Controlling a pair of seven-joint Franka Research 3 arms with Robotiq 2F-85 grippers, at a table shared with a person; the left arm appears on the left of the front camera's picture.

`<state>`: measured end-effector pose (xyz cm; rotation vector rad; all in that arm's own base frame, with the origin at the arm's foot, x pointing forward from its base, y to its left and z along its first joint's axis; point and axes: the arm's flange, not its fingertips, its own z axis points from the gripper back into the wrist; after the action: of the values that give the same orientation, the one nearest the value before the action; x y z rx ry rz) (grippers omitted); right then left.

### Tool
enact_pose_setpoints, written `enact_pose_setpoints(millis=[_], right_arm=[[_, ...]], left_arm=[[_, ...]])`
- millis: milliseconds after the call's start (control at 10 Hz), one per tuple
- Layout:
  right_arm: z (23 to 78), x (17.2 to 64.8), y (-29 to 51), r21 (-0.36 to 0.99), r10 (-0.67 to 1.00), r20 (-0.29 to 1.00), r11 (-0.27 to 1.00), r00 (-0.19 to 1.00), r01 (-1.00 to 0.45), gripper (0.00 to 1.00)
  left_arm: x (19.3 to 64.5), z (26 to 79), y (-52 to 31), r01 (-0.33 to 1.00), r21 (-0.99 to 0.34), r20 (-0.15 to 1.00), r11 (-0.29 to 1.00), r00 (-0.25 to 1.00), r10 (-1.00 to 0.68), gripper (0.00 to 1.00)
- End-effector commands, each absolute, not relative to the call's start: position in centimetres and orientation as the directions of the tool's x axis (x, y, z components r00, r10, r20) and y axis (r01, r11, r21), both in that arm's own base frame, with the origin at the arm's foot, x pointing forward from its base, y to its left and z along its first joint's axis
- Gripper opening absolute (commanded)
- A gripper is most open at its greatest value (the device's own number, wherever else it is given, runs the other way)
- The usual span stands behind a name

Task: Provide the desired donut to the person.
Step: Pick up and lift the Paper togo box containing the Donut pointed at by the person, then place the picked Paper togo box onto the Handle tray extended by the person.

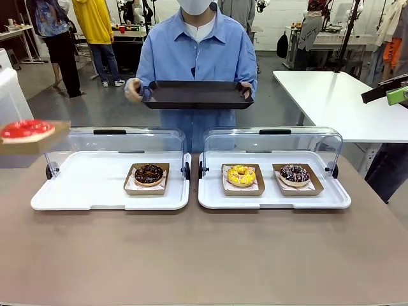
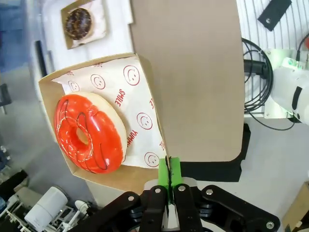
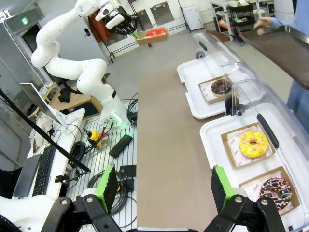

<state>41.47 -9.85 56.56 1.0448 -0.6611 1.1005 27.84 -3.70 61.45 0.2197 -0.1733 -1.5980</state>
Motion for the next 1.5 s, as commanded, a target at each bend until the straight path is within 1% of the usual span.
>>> enact_pose_setpoints(millis=[0, 100, 200, 300, 1400], right_arm=[[56.6, 41.5, -9.8, 0.338, 0.382, 0.858, 0.081, 0.342, -0.938, 1.00], [56.6, 41.5, -9.8, 0.338, 0.382, 0.858, 0.081, 0.342, -0.938, 1.00], [56.6, 41.5, -9.8, 0.338, 0.382, 0.858, 0.081, 0.342, -0.938, 1.00], [56.6, 41.5, -9.8, 0.338, 0.382, 0.858, 0.081, 0.342, -0.938, 1.00], [56.6, 41.5, -9.8, 0.338, 0.382, 0.858, 0.081, 0.342, -0.938, 1.00]], left_arm=[[29.1, 62.8, -4.5, 0.968, 0.250, -0.001, -0.015, -0.015, -1.000, 0.00], [29.6, 63.4, -4.5, 0.971, 0.239, 0.011, -0.004, -0.006, -1.000, 0.00], [29.8, 63.2, -4.3, 0.970, 0.242, -0.001, -0.007, -0.007, -1.000, 0.00], [28.4, 63.4, -4.4, 0.963, 0.269, -0.011, -0.029, -0.027, -1.000, 0.00], [28.4, 63.4, -4.4, 0.963, 0.269, -0.011, -0.029, -0.027, -1.000, 0.00]])
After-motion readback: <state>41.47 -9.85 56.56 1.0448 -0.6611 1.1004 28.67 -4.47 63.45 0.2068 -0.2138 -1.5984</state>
